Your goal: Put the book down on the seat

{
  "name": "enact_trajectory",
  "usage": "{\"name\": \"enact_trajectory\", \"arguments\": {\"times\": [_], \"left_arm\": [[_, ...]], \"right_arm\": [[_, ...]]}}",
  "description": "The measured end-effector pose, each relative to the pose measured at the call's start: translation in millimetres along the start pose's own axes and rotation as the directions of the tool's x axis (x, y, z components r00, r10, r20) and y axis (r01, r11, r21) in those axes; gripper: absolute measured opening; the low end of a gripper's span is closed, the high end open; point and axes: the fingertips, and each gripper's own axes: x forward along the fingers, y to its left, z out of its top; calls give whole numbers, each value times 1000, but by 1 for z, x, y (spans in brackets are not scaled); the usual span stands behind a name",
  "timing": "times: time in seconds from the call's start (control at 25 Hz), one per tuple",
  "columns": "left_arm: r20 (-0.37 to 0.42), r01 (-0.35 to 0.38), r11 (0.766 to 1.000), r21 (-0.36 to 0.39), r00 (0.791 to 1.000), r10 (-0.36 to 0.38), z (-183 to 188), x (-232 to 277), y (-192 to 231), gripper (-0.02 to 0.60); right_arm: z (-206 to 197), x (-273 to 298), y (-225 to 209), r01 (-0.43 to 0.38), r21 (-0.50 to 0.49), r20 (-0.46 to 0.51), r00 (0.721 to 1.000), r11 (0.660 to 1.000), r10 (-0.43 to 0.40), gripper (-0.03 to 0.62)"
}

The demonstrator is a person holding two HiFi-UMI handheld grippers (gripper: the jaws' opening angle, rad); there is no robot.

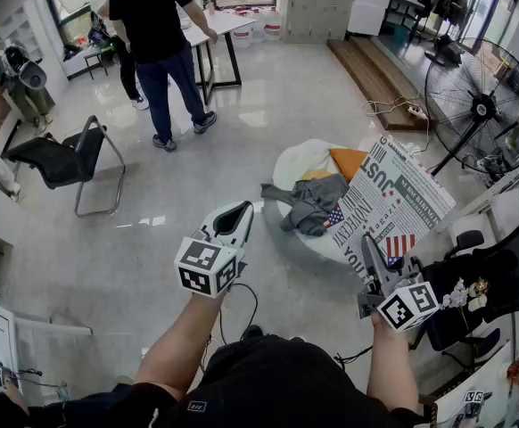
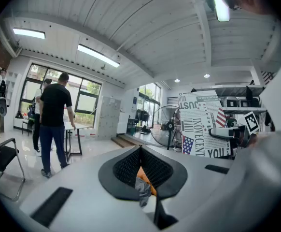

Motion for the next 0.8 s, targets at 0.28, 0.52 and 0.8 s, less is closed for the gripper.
{"name": "enact_trajectory", "arguments": {"times": [0.28,0.52,0.8], "left_arm": [[-2,1,1000,12,1000,-1,-1,-11,10,3],[0,1,1000,9,1000,-1,-4,-21,18,3],[-32,-12,999,-33,999,11,-25,-27,24,3]], "right_arm": [[-5,-1,2,23,22,-7,1000,1000,-22,169],[-5,2,7,26,33,-9,1000,999,-26,170],[-17,9,9,-2,67,-28,1000,998,4,175]]}}
